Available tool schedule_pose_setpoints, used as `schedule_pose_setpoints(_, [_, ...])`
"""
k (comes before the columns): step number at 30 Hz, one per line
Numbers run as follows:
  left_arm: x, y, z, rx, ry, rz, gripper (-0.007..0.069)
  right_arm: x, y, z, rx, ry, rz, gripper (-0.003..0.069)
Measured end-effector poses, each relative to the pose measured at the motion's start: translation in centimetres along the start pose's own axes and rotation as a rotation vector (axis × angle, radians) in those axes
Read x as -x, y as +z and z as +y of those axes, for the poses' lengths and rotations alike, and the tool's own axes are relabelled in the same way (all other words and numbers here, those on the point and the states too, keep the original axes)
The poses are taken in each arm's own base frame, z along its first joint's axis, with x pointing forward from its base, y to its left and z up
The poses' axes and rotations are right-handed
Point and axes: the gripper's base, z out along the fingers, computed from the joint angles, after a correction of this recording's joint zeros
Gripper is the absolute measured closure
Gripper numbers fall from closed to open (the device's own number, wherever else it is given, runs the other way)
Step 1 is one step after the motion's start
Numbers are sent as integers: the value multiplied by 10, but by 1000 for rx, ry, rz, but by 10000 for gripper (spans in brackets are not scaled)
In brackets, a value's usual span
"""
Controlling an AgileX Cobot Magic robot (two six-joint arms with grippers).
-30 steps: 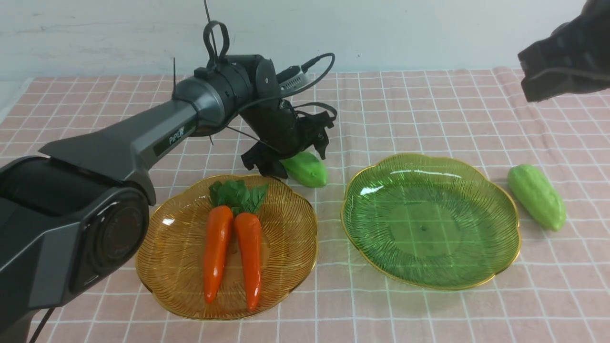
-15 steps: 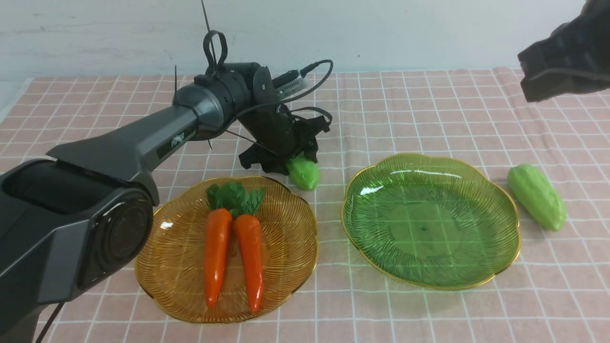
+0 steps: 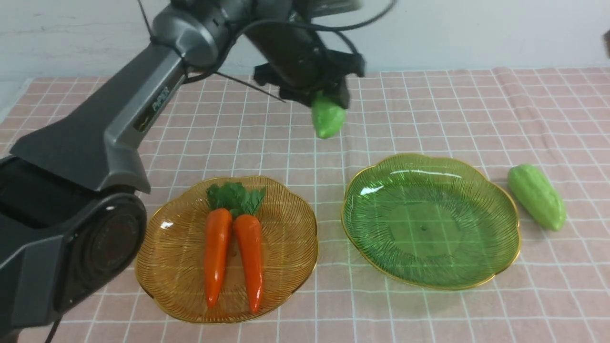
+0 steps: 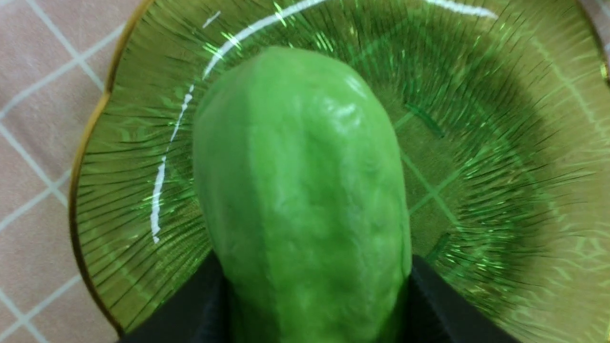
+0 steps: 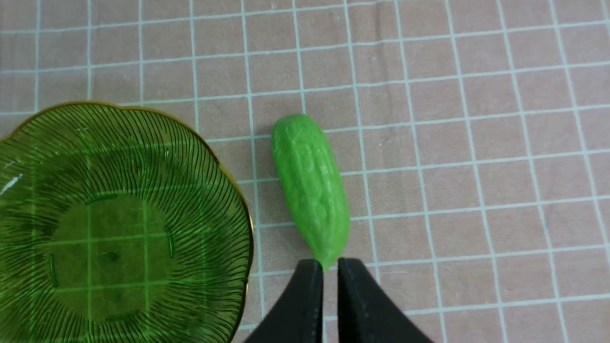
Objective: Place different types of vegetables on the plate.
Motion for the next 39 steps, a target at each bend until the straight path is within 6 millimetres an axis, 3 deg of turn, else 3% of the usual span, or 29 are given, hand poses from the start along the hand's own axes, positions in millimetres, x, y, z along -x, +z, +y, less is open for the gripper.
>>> schedule_pose_setpoints(8, [-6,26,7,28,-20,49,192,1,65,-1,5,-1,157,313])
schedule_pose_setpoints(12, [-6,28,9,45,-22,52,82,-2,103,-1,13,27,238,190])
schedule_pose_setpoints(16, [-6,27,10,58,-20,51,7,-4,127,-2,9,44,271,137])
schedule_pose_setpoints(20, [-5,25,9,60,-21,46,18,-6,146,-3,7,48,280,119])
schedule_pose_setpoints(25, [-1,5,5,59,-23,8,186,-7,164,-4,3,48,278,115])
schedule_pose_setpoints(29, [6,-43,-5,51,-8,-84,545,-9,179,-5,-4,43,282,153])
schedule_pose_setpoints(30, [7,-55,-7,47,-5,-105,585,-10,182,-5,-6,41,288,175])
schedule_pose_setpoints(32, [9,-88,-16,39,3,-166,620,-11,188,-6,-10,37,299,250])
schedule_pose_setpoints(34, [8,-113,-25,40,20,-213,628,-9,187,-10,-13,51,294,248])
schedule_pose_setpoints(37, [3,-141,-30,64,37,-252,628,-7,176,-16,-22,94,296,248])
schedule_pose_setpoints(39, [-1,-149,-29,83,40,-253,628,-4,160,-21,-27,121,282,248])
